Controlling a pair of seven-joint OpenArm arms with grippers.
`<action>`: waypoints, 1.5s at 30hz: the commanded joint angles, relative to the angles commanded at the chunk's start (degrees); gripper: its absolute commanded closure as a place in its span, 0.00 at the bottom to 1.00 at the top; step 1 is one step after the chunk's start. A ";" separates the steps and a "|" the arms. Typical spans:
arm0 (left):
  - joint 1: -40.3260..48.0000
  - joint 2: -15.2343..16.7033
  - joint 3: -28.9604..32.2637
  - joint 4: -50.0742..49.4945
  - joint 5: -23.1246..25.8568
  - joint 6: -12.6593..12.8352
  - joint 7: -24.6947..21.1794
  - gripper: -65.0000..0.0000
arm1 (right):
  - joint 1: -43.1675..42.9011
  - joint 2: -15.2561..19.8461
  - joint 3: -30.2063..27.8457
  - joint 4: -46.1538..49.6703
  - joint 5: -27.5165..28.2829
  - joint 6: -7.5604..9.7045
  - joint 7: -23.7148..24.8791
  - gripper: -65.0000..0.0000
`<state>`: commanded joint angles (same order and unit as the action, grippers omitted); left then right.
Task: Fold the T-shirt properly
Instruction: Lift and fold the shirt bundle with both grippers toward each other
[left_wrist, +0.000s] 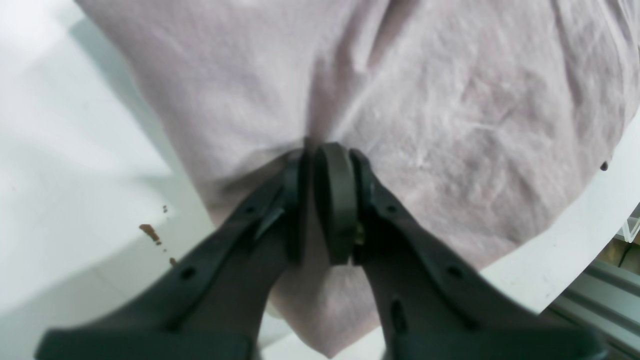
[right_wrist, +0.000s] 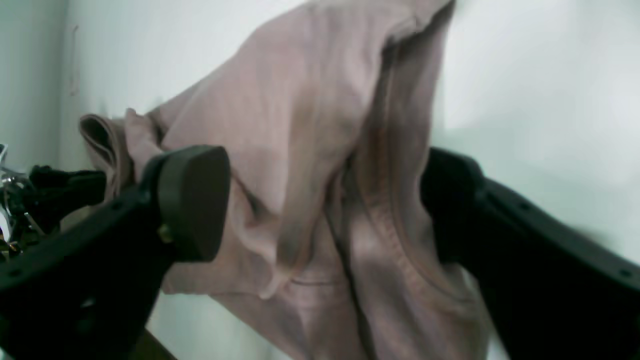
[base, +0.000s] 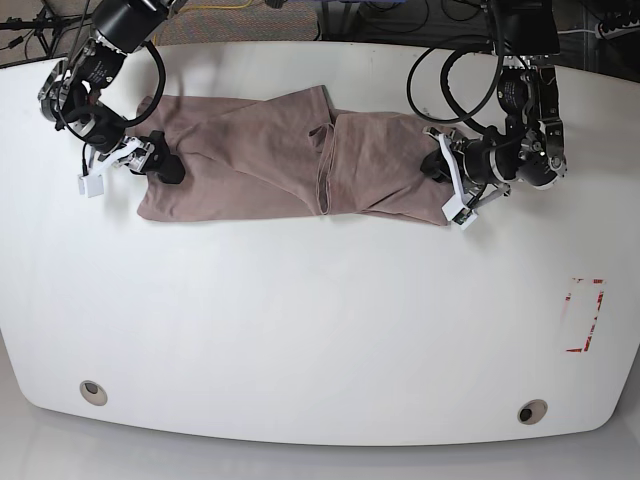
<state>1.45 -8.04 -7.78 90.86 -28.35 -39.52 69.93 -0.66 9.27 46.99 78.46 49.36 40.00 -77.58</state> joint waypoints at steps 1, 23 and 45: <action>0.09 0.00 0.00 0.00 0.00 0.00 0.00 0.90 | 0.09 0.09 -0.53 0.00 0.00 0.00 0.26 0.37; -2.90 5.27 5.01 -2.11 5.19 13.36 -0.09 0.90 | -2.29 2.20 -9.41 25.85 -0.09 0.00 2.46 0.96; -10.11 17.04 5.01 -21.71 8.00 20.66 -8.26 0.89 | -1.49 2.02 -33.32 35.87 -4.57 0.00 14.15 0.96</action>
<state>-8.66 9.00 -2.77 69.14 -20.35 -18.86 61.67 -2.15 11.30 13.67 114.33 44.79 40.00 -63.43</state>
